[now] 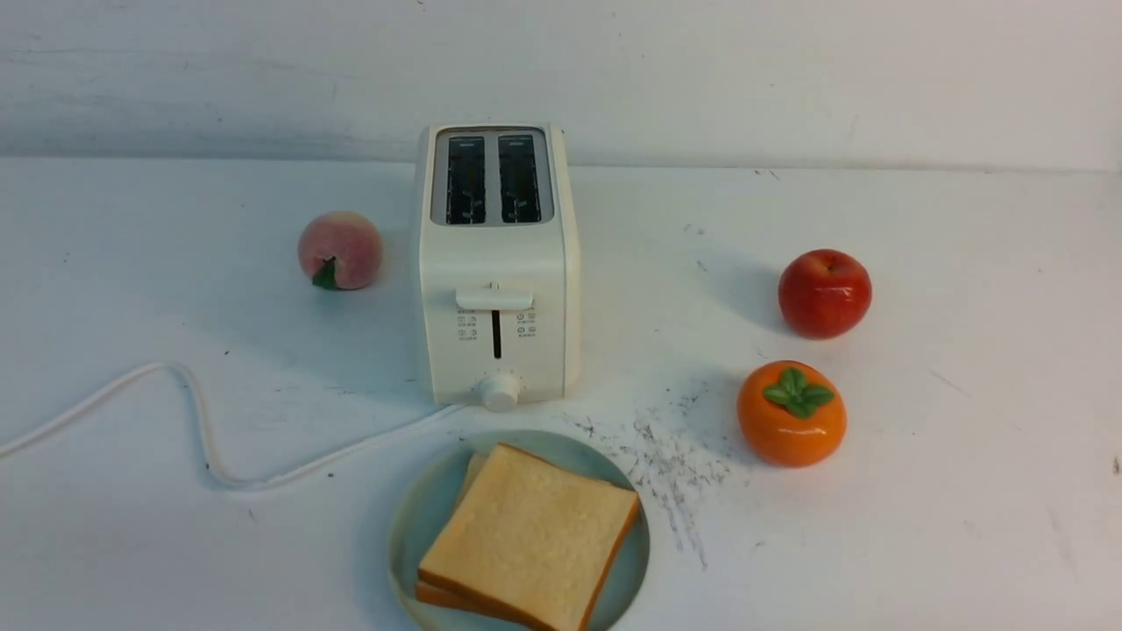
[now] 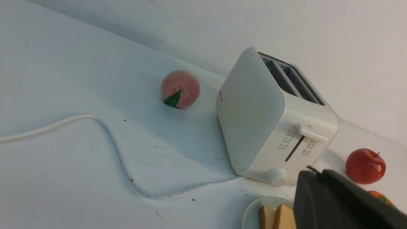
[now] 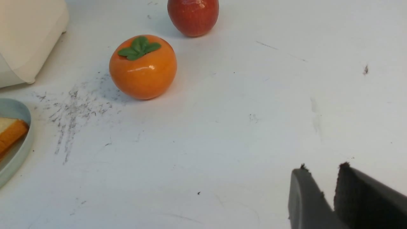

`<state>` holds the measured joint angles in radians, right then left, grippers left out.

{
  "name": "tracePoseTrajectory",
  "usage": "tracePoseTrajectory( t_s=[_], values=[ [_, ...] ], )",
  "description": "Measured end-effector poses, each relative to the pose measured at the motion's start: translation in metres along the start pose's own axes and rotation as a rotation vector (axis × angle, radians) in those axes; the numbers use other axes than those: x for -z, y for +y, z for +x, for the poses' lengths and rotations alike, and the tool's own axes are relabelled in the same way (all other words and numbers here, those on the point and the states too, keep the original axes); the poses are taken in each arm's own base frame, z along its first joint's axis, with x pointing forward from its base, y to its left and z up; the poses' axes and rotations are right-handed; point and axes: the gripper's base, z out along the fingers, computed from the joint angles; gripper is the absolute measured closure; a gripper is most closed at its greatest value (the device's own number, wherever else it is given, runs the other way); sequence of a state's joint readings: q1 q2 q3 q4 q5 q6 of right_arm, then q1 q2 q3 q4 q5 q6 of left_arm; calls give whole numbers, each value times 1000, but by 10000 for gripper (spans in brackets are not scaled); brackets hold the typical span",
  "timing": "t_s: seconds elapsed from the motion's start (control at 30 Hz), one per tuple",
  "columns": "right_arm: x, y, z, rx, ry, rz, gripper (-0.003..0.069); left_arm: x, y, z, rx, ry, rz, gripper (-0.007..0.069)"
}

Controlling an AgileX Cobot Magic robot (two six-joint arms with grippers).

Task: Take toasted bread from bread machine on white table place on plate.

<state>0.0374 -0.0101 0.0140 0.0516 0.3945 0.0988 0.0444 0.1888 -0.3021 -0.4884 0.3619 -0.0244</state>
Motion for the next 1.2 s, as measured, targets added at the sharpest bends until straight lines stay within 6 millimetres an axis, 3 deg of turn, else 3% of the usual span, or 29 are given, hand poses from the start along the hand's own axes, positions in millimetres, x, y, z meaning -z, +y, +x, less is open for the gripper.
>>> tracePoseTrajectory(
  t_s=[0.13,0.23,0.47,1.2],
  values=[
    [0,0,0,0,0,0,496,-5,16,20,-38,6,-50,638],
    [0,0,0,0,0,0,490,-5,34,46,-117,29,-108,638],
    [0,0,0,0,0,0,481,-4,56,78,-60,41,-172,635],
    [0,0,0,0,-1,0,452,-3,60,88,-91,136,-177,623]
  ],
)
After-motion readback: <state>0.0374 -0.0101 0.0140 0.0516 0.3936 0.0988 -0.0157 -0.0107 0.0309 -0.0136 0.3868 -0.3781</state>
